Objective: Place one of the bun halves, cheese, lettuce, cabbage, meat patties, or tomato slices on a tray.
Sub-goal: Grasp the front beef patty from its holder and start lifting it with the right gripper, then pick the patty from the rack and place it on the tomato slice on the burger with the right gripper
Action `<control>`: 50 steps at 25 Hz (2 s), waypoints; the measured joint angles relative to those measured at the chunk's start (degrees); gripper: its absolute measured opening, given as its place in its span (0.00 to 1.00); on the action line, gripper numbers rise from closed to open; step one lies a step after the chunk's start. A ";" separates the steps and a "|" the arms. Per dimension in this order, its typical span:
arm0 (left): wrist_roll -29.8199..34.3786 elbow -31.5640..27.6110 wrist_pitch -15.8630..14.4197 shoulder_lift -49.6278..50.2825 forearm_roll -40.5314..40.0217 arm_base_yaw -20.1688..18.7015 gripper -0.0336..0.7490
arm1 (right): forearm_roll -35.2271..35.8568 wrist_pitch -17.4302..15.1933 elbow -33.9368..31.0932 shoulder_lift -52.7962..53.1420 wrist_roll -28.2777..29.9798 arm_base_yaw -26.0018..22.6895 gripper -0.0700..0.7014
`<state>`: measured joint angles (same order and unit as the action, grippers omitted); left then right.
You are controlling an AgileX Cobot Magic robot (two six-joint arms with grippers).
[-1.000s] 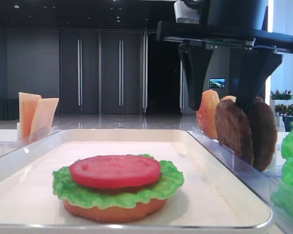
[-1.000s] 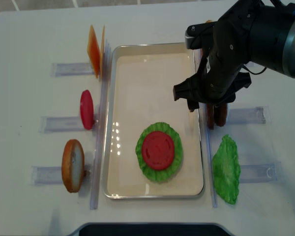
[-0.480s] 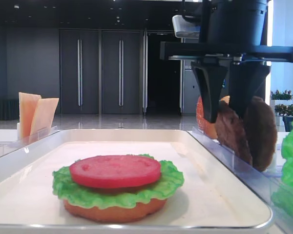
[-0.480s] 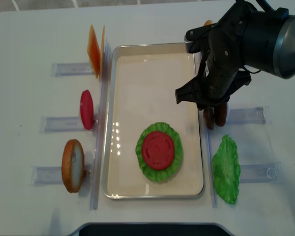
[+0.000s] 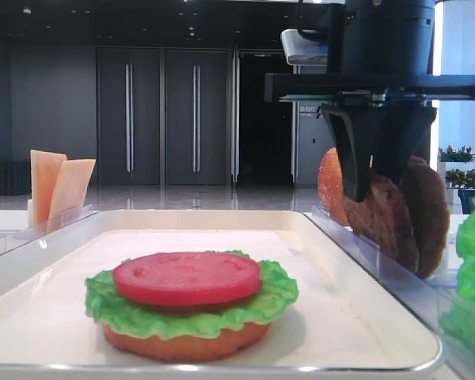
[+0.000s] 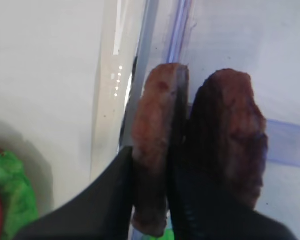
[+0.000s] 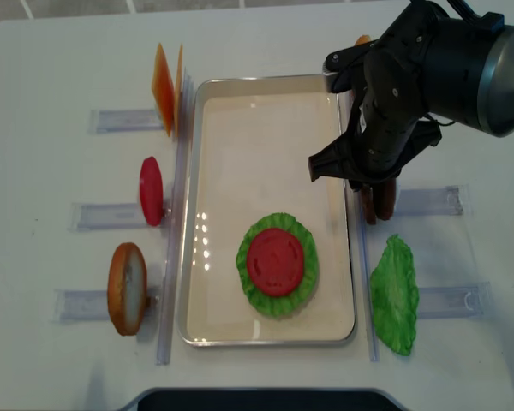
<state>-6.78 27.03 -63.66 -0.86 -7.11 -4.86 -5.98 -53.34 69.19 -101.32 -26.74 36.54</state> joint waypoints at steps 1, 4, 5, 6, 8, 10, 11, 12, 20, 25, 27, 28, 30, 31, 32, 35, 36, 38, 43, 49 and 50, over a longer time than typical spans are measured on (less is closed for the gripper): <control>-0.06 0.00 0.00 0.00 -0.05 0.00 0.04 | 0.00 -0.23 0.00 0.23 0.00 0.00 0.32; -0.17 0.00 0.00 0.00 -0.05 0.00 0.04 | 0.06 -0.89 0.00 1.39 0.00 0.00 0.31; -0.17 0.00 0.00 0.00 -0.05 0.00 0.04 | 0.10 -1.16 0.00 1.94 0.05 0.00 0.31; -0.17 0.00 0.00 0.00 -0.10 0.00 0.04 | 0.12 -1.36 0.00 2.62 0.12 0.00 0.31; -0.17 0.00 0.00 0.00 -0.10 0.00 0.04 | 0.24 -1.76 0.00 4.17 0.17 0.00 0.30; -0.17 0.00 0.00 0.00 -0.10 0.00 0.04 | 0.71 -2.03 0.00 6.29 0.17 0.00 0.29; -0.17 0.00 0.00 0.00 -0.10 0.00 0.04 | 1.07 -2.23 0.00 7.24 0.17 0.00 0.29; -0.17 0.00 0.00 0.00 -0.10 0.00 0.04 | 1.51 -2.65 0.00 8.42 0.17 0.00 0.29; -0.17 0.00 0.00 0.00 -0.16 0.00 0.04 | 9.79 -5.20 0.00 17.54 4.79 0.00 0.29; -0.17 0.00 0.00 0.00 -0.16 0.00 0.04 | 22.79 -3.77 -0.20 20.56 15.40 0.00 0.29; -0.17 0.00 0.00 0.00 -0.16 0.00 0.04 | 28.53 -2.26 -1.41 20.73 20.25 0.00 0.29; -0.17 0.00 0.00 0.00 -0.16 0.00 0.04 | 30.78 -1.44 -2.36 20.73 22.57 0.00 0.29; -0.17 0.00 0.00 0.00 -0.16 0.00 0.04 | 35.86 0.38 -5.17 20.73 26.74 0.00 0.29; -0.17 0.00 0.00 0.00 -0.16 0.00 0.04 | 38.62 1.67 -6.74 20.73 29.63 0.00 0.29; -0.17 0.00 0.00 0.00 -0.16 0.00 0.04 | 41.19 2.90 -8.09 20.73 32.07 0.00 0.29; -0.17 0.00 0.00 0.00 -0.16 0.00 0.04 | 51.12 6.63 -12.49 20.73 41.67 0.00 0.29; -0.17 0.00 0.00 0.00 -0.16 0.00 0.04 | 55.22 7.68 -13.88 20.73 44.65 0.00 0.29; -0.17 0.00 0.00 0.00 -0.16 0.00 0.04 | 64.28 9.28 -16.23 20.73 52.67 0.00 0.29; -0.17 0.00 0.00 0.00 -0.16 0.00 0.04 | 81.14 10.79 -20.12 19.68 67.63 0.00 0.29; -0.17 0.00 0.00 0.00 -0.16 0.00 0.04 | 88.29 9.52 -20.63 13.86 74.75 0.00 0.29; -0.17 0.00 0.00 0.00 -0.16 0.00 0.04 | 88.97 9.25 -20.63 12.73 75.44 0.00 0.29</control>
<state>-6.96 27.03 -63.66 -0.86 -7.27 -4.86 82.99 -44.09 48.55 -88.59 48.71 36.54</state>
